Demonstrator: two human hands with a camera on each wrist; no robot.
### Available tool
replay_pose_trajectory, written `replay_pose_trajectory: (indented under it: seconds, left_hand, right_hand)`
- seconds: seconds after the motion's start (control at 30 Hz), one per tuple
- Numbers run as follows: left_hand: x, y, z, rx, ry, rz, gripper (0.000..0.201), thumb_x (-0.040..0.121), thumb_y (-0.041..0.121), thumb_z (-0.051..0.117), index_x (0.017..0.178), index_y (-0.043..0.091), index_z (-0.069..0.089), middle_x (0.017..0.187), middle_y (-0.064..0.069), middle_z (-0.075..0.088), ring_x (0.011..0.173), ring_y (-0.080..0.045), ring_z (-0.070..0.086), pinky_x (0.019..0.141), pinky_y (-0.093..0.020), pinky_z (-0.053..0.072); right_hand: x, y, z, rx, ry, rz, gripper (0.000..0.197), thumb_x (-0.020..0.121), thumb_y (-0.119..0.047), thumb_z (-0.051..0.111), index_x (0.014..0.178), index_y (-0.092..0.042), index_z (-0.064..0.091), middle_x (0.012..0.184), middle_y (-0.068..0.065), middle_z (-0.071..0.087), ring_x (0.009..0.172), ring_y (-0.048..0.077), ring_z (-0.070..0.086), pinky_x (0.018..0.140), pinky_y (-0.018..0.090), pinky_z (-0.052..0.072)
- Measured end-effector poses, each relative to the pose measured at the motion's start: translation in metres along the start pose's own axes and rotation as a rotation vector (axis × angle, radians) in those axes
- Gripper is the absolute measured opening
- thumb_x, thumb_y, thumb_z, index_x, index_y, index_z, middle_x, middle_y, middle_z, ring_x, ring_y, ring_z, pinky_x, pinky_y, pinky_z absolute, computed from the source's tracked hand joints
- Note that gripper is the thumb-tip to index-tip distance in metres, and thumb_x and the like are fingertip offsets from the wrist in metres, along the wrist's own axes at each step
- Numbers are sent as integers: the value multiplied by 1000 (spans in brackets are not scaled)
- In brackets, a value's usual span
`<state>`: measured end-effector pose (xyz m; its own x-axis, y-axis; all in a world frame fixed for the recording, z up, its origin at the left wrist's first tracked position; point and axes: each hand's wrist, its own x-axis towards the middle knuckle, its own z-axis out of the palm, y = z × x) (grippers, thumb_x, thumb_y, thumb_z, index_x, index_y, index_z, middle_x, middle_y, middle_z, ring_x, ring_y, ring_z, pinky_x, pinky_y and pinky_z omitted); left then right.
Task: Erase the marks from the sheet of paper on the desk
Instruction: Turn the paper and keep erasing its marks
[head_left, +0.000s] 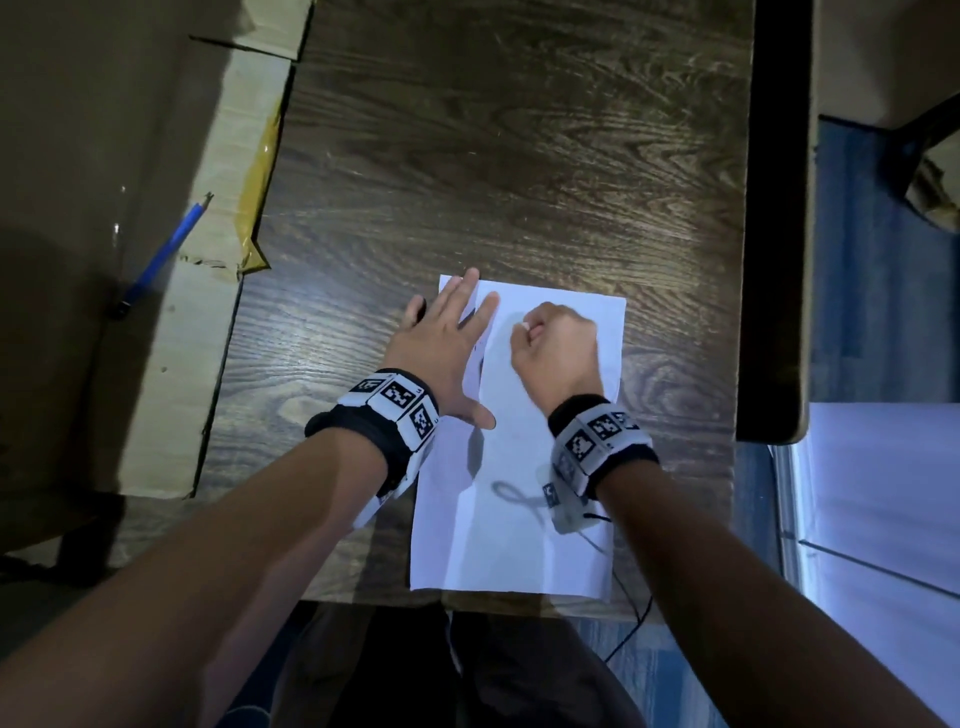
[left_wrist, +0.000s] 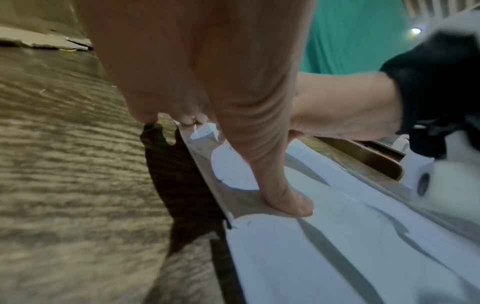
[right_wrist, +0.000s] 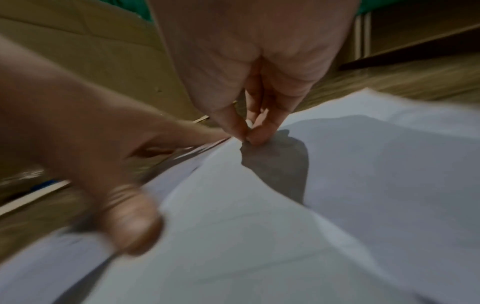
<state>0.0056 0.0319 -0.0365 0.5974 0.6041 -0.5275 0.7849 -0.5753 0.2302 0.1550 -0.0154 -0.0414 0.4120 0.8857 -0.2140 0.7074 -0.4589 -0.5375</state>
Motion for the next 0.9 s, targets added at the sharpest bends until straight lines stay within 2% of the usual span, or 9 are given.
replay_pose_trajectory:
  seconds: [0.1, 0.2, 0.37, 0.5, 0.57, 0.63, 0.77, 0.83, 0.9]
  left_hand:
    - [0, -1, 0, -3, -20, -7, 143, 58, 79, 74, 157, 23, -14, 161, -4, -30, 151, -19, -20, 122, -51, 4]
    - [0, 1, -2, 18, -13, -20, 144, 58, 80, 73, 157, 23, -14, 161, -4, -30, 151, -20, -20, 122, -52, 7]
    - [-8, 0, 3, -9, -7, -86, 141, 62, 84, 66, 157, 19, -16, 162, -4, -29, 151, -22, -19, 121, -53, 8]
    - [-21, 14, 12, -23, 31, -212, 139, 66, 89, 55, 156, 11, -16, 162, -12, -25, 151, -30, -17, 121, -52, 6]
    - [-29, 29, 14, -67, 33, -334, 139, 67, 90, 51, 155, 7, -16, 162, -19, -21, 151, -35, -14, 121, -50, 6]
    - [-38, 45, 17, -102, 23, -469, 135, 71, 91, 44, 154, 4, -18, 160, -27, -16, 150, -43, -6, 121, -49, 11]
    - [-56, 72, 19, -64, -57, -580, 124, 81, 87, 32, 152, 3, -24, 150, -32, 21, 134, -44, 34, 106, -40, 40]
    - [-59, 75, 13, -100, -84, -610, 124, 83, 83, 41, 151, 4, -24, 141, -24, 33, 124, -35, 44, 94, -35, 45]
    - [-53, 63, 5, -166, -58, -606, 121, 84, 72, 56, 155, 4, -15, 143, -21, 35, 129, -34, 41, 97, -37, 44]
  right_hand:
    - [13, 27, -25, 21, 106, 139, 18, 88, -20, 58, 86, -6, 69, 83, 13, 71, 78, 31, 66, 78, 36, 55]
    - [18, 43, -41, 66, 178, 119, 17, 85, -15, 61, 76, -2, 69, 69, 15, 68, 66, 33, 64, 67, 40, 56]
    - [11, 56, -54, 106, 213, 65, 14, 90, -17, 62, 85, -5, 67, 62, -2, 61, 59, 17, 57, 66, 24, 49]
    - [-6, 64, -60, 126, 154, -59, 15, 91, -21, 61, 92, -6, 64, 59, -4, 62, 55, 11, 60, 61, 28, 51]
    - [-13, 63, -62, 132, 151, -43, 9, 87, -17, 68, 89, -8, 67, 55, -13, 55, 55, 0, 56, 61, 13, 44]
    - [-21, 61, -63, 206, 95, 11, 9, 84, -17, 73, 90, -13, 68, 58, -16, 54, 55, -5, 55, 62, 6, 40]
    - [-26, 61, -54, 332, -20, 40, 12, 83, -16, 76, 94, -16, 71, 62, -12, 55, 56, 2, 52, 66, 13, 43]
    - [-26, 58, -48, 334, -97, 61, 10, 87, -19, 73, 96, -16, 72, 66, -10, 57, 61, 7, 52, 71, 19, 44]
    - [-27, 54, -47, 230, -131, 18, 14, 93, -25, 66, 98, -13, 73, 74, -6, 61, 69, 10, 56, 74, 21, 47]
